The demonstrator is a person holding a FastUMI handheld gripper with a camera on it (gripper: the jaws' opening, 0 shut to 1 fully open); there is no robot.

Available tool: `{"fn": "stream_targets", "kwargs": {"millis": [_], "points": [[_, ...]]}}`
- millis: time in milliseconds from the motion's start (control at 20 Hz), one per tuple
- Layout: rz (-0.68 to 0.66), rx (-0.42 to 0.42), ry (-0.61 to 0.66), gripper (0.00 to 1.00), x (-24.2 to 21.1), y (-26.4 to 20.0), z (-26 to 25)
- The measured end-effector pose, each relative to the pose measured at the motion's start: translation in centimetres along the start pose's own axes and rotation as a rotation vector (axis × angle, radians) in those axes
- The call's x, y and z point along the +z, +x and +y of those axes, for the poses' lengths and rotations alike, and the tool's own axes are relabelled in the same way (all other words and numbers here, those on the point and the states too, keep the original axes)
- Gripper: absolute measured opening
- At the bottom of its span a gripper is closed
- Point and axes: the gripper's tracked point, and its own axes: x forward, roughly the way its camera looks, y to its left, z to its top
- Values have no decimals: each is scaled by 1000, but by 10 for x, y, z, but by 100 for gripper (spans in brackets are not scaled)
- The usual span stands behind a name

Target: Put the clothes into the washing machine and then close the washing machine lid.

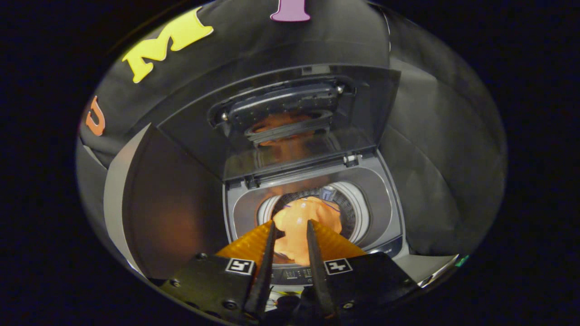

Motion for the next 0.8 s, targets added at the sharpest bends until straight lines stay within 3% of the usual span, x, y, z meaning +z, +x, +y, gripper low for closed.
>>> {"fn": "stream_targets", "kwargs": {"millis": [150, 550, 800], "points": [[-60, -19, -66, 53, 24, -20, 5], [-331, -27, -230, 53, 143, -80, 34], [-333, -2, -291, 53, 181, -60, 63]]}}
